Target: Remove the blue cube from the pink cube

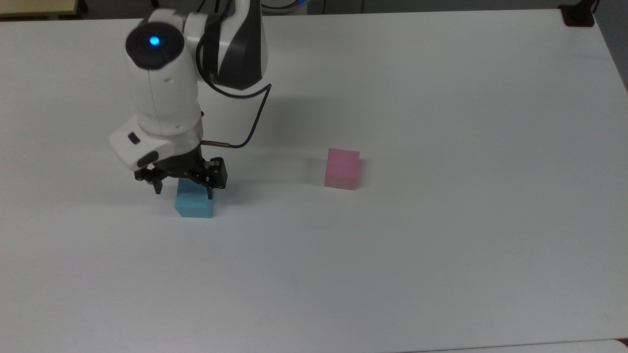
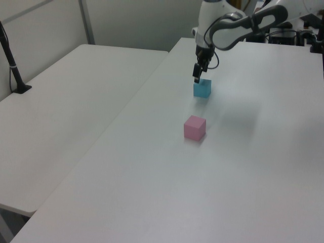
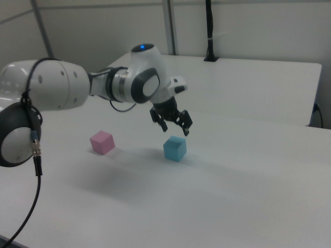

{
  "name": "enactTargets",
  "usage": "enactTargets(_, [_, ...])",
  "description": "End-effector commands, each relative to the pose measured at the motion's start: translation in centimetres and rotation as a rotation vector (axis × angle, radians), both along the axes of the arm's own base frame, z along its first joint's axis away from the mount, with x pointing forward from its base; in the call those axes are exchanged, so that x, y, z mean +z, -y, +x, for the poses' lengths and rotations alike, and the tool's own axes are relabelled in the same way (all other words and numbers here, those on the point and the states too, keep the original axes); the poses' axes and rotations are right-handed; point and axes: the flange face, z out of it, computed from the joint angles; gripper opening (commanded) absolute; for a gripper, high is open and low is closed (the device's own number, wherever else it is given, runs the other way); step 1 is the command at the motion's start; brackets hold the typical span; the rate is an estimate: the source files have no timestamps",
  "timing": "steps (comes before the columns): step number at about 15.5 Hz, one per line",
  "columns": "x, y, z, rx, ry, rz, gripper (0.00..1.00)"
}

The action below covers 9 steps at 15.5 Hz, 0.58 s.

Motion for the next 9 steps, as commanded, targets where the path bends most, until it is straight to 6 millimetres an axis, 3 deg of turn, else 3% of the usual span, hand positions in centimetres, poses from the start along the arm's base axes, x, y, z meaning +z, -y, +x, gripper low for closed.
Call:
enactTargets(1, [8.1,-1.1,-3.2,-0.102,-0.038,0.031,1.00])
enactTargets(4, [13.2,-2.7,-6.3,-0.100,-0.109,0.029,1.00])
enactTargets(7, [18.8,-3.6,-10.6,-0.087,-0.180,0.019,1.00])
enactTargets(9, [21.5,-4.3,-13.2,-0.088,-0.200,0.022,1.00])
